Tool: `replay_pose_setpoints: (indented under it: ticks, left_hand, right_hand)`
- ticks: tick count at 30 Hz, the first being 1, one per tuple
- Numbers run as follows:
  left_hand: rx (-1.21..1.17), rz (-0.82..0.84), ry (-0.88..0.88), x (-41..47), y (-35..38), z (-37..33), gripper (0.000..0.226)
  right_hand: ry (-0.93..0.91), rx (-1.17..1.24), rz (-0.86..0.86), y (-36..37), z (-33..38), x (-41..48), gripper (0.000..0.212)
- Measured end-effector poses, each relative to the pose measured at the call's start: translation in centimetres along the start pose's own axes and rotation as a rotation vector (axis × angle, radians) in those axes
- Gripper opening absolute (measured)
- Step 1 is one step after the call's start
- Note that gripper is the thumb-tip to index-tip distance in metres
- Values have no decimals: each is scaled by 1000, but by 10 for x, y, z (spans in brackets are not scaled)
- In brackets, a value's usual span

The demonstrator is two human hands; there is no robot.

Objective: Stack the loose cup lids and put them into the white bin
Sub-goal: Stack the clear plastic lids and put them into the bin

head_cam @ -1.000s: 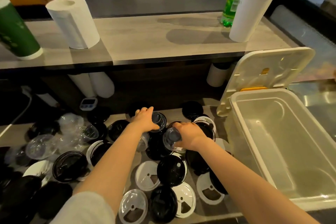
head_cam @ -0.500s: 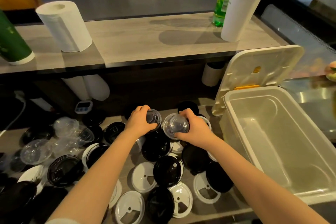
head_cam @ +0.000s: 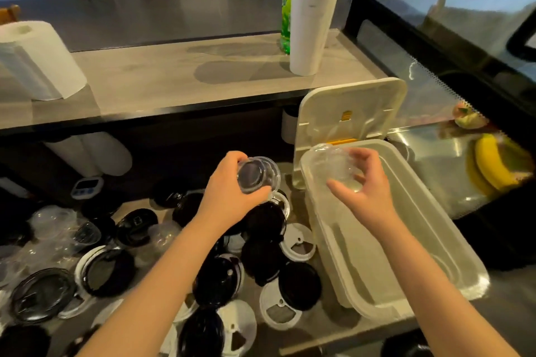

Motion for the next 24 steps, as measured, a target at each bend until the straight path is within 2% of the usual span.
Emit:
replay_pose_setpoints:
  ticks: [5,8,11,13,17,24]
  left_hand:
    - [50,37,67,9,46,-28,58]
    - [50,32,47,11,63,-30,60]
    - [40,13,-3,11,72,-30,71]
    - [34,-9,-29,9,73,-29,77]
    - [74,-41,-10,6,72,-31,66]
    - [114,-26,-1,10,82,-38,71]
  right_hand:
    - [177,-194,79,-14,-67,15,56]
    - [264,-369,271,6,-101,25,59]
    - [300,-405,443,29,-127,31,62]
    - [285,-437,472,40,-137,36,63]
    - [158,-583,518,51,-136,42,59]
    - [92,-765,549,55,-141,47,74]
Point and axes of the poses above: each hand's wrist, its own x-axis towards the middle knuckle, its own y-axis out of the palm, z = x × y, the point moved 5 cm from there along x, towards the middle knuckle, and after that the axes turned 12 degrees about -x, right-handed, at the moved point
